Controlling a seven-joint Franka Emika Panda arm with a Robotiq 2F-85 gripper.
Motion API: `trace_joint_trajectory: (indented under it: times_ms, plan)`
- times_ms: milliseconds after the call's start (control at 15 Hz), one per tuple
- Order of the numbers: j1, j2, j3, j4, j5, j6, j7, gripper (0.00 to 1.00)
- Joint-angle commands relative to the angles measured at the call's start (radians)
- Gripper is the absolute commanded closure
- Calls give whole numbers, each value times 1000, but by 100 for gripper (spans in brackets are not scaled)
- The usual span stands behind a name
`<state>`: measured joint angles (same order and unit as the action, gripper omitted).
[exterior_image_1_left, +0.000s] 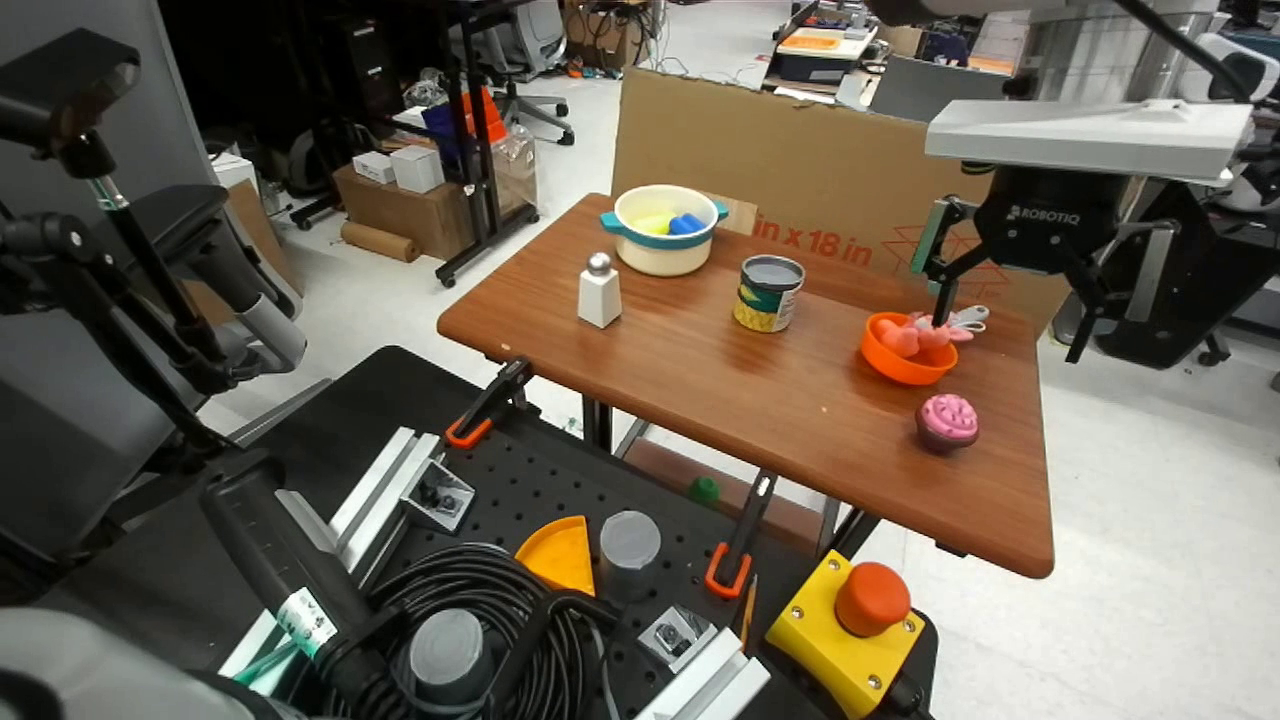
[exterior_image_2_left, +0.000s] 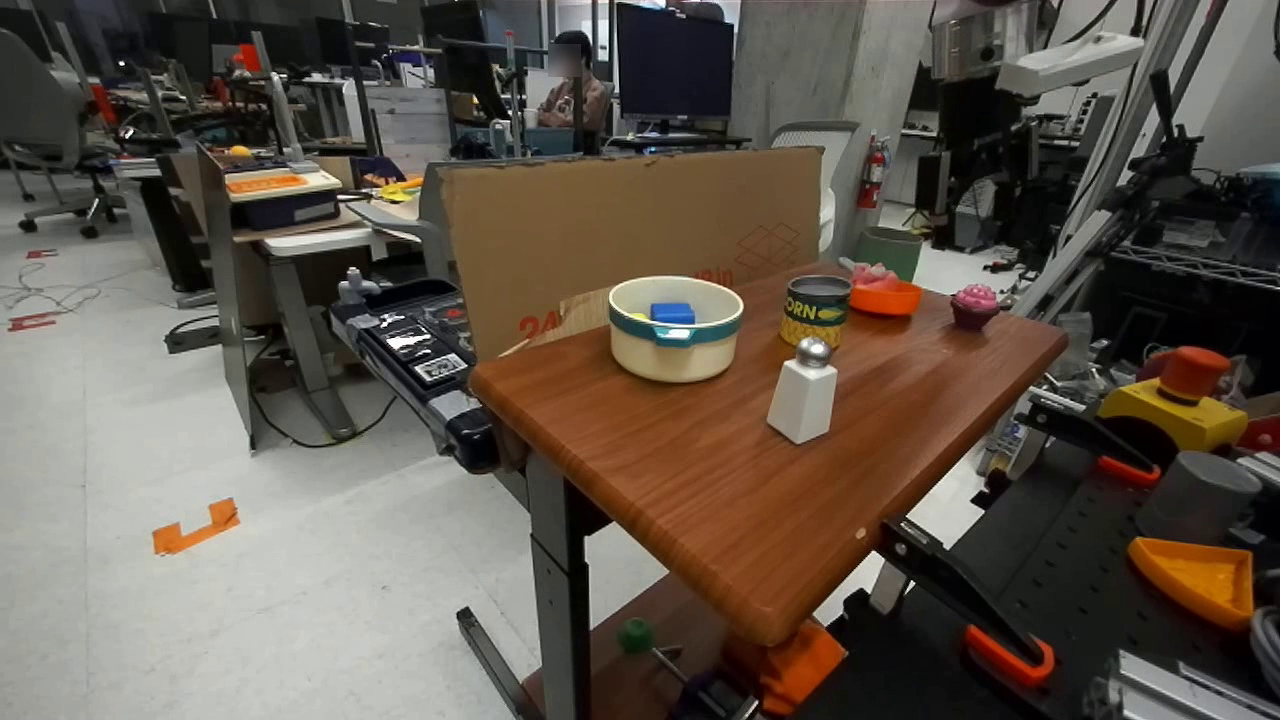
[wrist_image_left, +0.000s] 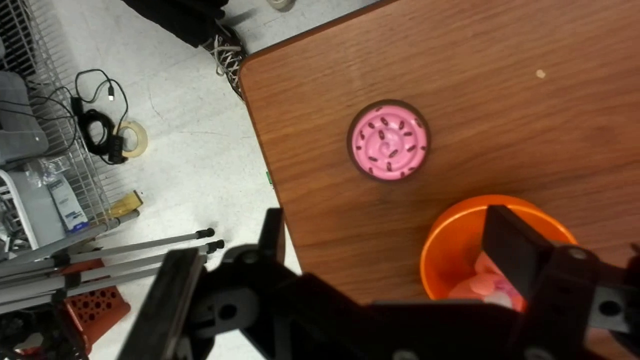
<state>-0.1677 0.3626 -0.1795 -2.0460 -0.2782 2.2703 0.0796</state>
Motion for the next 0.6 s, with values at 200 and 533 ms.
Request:
trace_joint_trajectory:
  times_ms: [200, 533]
  plan:
    - [21, 53, 10, 62, 35, -22, -13, 0]
    - [-14, 43, 5, 67, 88, -6, -39, 0]
